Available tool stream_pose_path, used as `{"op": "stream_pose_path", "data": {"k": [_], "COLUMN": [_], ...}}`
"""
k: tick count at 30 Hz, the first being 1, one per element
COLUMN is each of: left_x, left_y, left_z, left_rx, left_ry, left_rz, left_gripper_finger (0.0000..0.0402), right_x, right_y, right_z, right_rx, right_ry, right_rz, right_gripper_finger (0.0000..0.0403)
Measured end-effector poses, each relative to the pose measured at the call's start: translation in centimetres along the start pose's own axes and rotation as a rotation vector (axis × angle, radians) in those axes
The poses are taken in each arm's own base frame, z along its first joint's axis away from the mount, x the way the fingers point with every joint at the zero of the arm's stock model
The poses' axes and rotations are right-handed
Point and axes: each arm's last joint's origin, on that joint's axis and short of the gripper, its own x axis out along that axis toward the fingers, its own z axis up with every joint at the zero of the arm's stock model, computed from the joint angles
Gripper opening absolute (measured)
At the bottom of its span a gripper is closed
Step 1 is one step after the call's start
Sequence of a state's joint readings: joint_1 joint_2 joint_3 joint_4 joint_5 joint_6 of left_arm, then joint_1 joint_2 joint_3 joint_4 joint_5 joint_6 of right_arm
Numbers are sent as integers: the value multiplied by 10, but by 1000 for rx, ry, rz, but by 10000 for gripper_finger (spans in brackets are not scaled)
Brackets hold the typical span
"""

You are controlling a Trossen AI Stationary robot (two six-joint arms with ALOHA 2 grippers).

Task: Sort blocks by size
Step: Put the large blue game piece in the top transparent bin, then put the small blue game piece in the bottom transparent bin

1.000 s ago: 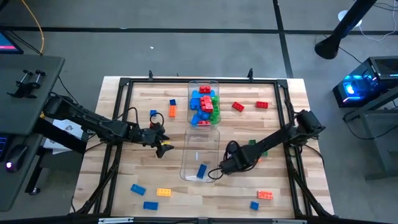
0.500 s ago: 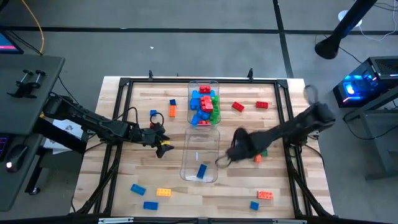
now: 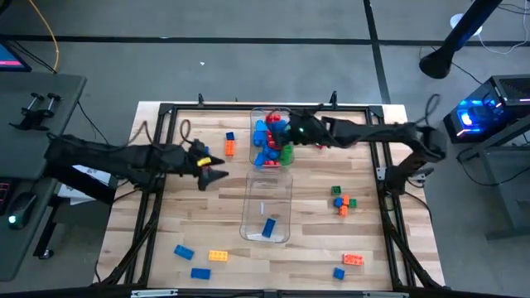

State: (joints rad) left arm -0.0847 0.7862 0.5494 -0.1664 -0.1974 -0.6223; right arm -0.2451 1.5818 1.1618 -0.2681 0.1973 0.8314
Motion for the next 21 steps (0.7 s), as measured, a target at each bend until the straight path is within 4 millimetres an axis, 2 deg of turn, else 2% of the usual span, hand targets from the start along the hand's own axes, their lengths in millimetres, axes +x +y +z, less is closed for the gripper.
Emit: {"op": "stream_pose_path", "data": {"k": [5, 9, 16, 18, 21], "left_x": [-25, -31, -27, -27, -31], "left_y": [0, 2, 7, 5, -1], "left_z": [19, 22, 18, 17, 8], "left_rx": [21, 15, -13, -23, -83], "left_ry": [-16, -9, 43, 79, 224], "left_rz": [96, 135, 177, 122, -6], "left_gripper_finger": [294, 294, 294, 294, 294], "right_x": [36, 40, 24, 12, -16], "right_y": [-3, -3, -1, 2, 12], "right_z": [-1, -3, 6, 10, 10], "right_rx": [45, 24, 29, -5, -66], "right_ry": [76, 100, 72, 80, 68], "right_rz": [135, 157, 171, 189, 221], "right_gripper_finger": [301, 303, 305, 306, 306]}}
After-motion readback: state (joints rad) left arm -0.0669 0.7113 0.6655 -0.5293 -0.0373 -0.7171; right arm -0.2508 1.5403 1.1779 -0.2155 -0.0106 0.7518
